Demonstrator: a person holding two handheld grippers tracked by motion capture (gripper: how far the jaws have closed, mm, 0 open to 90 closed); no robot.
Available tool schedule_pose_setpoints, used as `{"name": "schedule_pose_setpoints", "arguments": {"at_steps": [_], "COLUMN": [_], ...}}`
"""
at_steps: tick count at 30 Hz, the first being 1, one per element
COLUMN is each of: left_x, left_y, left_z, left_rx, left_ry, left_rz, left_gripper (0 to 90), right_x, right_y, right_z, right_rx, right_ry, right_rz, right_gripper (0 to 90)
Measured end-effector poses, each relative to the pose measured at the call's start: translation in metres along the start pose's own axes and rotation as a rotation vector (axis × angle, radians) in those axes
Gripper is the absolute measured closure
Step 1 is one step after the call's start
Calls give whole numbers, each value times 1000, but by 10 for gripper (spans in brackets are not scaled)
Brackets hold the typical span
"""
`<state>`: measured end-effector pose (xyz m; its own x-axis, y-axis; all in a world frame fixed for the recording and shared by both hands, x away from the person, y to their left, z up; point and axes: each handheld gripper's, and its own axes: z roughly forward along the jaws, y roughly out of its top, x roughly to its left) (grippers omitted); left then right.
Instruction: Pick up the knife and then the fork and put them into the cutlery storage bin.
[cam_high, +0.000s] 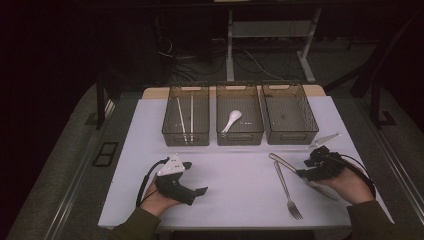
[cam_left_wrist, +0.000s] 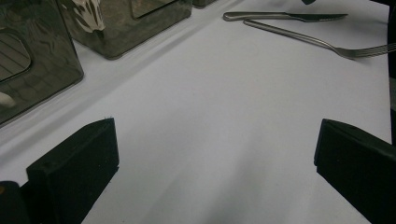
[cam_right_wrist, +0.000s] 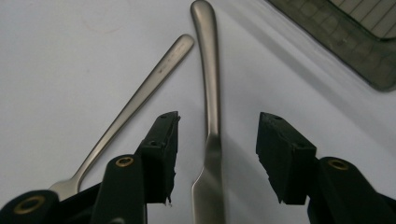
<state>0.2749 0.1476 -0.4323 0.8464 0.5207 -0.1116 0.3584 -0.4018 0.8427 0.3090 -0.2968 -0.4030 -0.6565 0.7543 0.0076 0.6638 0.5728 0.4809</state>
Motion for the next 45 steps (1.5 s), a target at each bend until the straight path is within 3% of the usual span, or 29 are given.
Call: {"name": "schedule_pose_setpoints", "arguments": {"at_steps": [11, 20, 26, 31, 38, 45], "left_x": [-1, 0, 0, 0, 0, 0], "left_y": [0, -1, -1, -1, -1, -1], "left_z": [1, 2, 2, 3, 3, 2], "left_rx": [-1, 2, 2, 10, 10, 8], "left_ry": [-5, -8, -9, -11, -12, -11], "left_rz": [0, 0, -3, 0, 0, 1], "left_gripper": [0, 0, 0, 0, 0, 0], "right_x": [-2, -1, -1, 1, 2, 3], "right_y": [32, 35, 34, 35, 45, 44], "right_z": [22, 33, 37, 40, 44, 44], "right_rx": [138, 232, 267, 292, 366, 357], "right_ry": [10, 13, 31, 19, 13, 3], "right_rz": [-49, -80, -87, -101, -93, -90], "right_gripper": [554, 674, 726, 732, 746, 795]}}
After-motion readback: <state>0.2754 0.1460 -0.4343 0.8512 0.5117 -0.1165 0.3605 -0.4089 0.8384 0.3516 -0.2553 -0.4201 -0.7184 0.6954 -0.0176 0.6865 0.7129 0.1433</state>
